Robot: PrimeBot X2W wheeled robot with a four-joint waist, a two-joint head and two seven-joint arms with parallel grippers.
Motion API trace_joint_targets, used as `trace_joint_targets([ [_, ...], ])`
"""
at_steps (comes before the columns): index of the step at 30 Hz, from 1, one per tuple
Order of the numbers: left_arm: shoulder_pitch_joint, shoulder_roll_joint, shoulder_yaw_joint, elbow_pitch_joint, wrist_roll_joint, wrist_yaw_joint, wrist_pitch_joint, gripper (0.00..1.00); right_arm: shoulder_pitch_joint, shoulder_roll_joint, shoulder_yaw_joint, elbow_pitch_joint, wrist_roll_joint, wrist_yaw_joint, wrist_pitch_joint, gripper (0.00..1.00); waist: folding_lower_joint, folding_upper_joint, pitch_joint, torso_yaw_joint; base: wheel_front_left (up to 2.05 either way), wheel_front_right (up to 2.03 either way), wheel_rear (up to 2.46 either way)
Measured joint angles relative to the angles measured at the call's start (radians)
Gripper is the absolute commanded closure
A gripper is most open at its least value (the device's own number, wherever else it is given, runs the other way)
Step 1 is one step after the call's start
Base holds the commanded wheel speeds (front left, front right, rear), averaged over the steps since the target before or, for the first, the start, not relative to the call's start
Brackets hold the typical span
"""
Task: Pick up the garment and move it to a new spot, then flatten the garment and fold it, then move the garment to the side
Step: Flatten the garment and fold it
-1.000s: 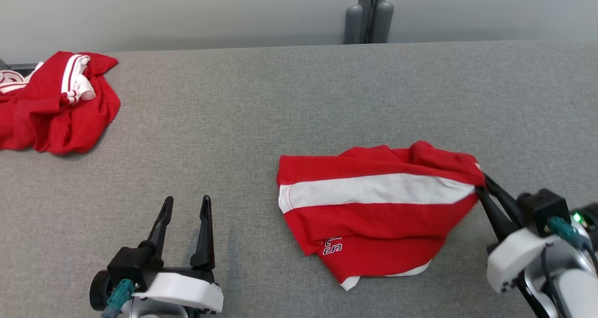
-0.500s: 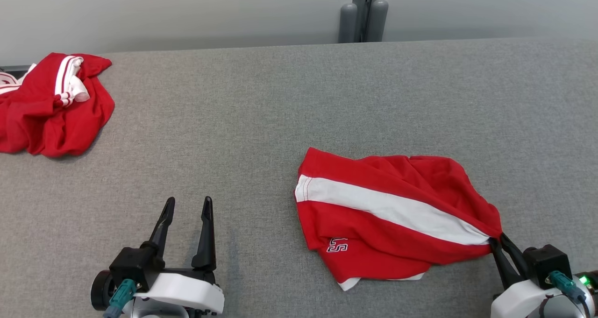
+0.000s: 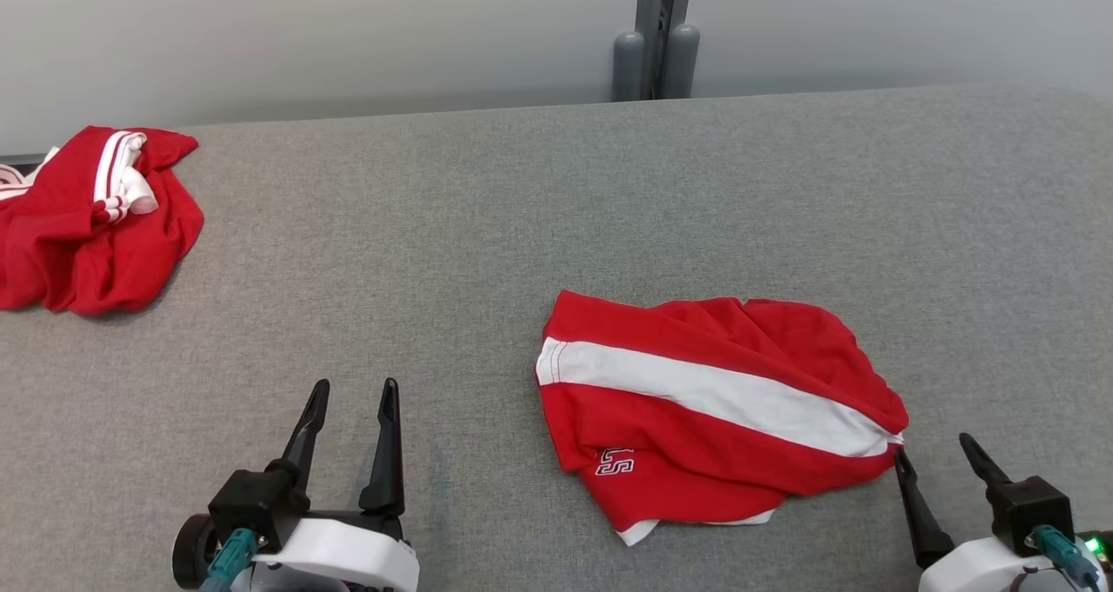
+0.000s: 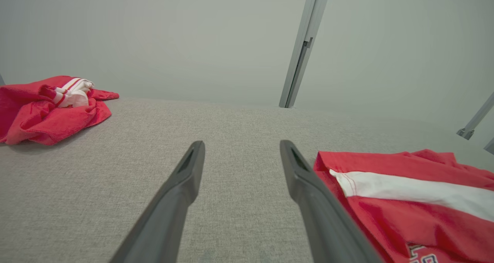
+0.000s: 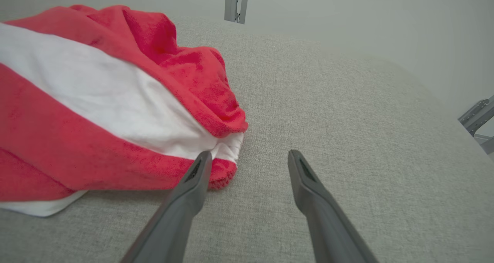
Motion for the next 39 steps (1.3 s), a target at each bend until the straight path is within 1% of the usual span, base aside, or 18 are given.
trace_joint_targets([
  [2,0.003,0.000,-0.002,0.000,0.000,0.000,0.000,0.00,-0.005,-0.001,-0.020,-0.001,0.008,0.000,-0.013,0.00,0.0000,0.0000,-0.008,-0.010,0.00,0.00,0.00],
  [6,0.003,0.000,-0.003,-0.002,0.000,-0.001,0.000,0.00,-0.012,0.001,-0.027,-0.023,0.020,0.000,-0.023,0.00,0.0000,0.0000,-0.014,-0.015,0.00,0.00,0.00],
  [14,0.007,0.000,-0.008,-0.008,0.002,-0.005,0.000,0.00,-0.048,0.016,-0.027,-0.108,0.044,0.000,-0.035,0.00,0.0000,0.0000,-0.035,-0.013,0.00,0.00,0.00],
  [21,0.012,0.000,-0.010,-0.013,0.006,-0.009,0.000,0.00,-0.071,0.046,0.017,-0.167,0.064,0.000,-0.044,0.00,0.0000,0.0000,-0.054,0.010,0.00,0.00,0.00],
  [26,0.027,0.000,-0.020,-0.014,0.003,-0.009,0.000,0.00,-0.071,0.058,0.055,-0.177,0.095,0.000,-0.051,0.00,0.0000,0.0000,-0.070,0.029,0.00,0.00,0.00],
  [32,0.031,0.000,-0.025,-0.014,0.002,-0.006,0.000,0.00,-0.053,0.062,0.047,-0.179,0.114,0.000,-0.052,0.00,0.0000,0.0000,-0.084,0.043,0.00,0.00,0.00],
  [39,0.033,0.000,-0.018,-0.009,0.005,-0.006,0.000,0.00,-0.051,0.063,0.023,-0.181,0.131,0.000,-0.053,0.00,0.0000,0.0000,-0.083,0.038,0.00,0.00,0.00],
])
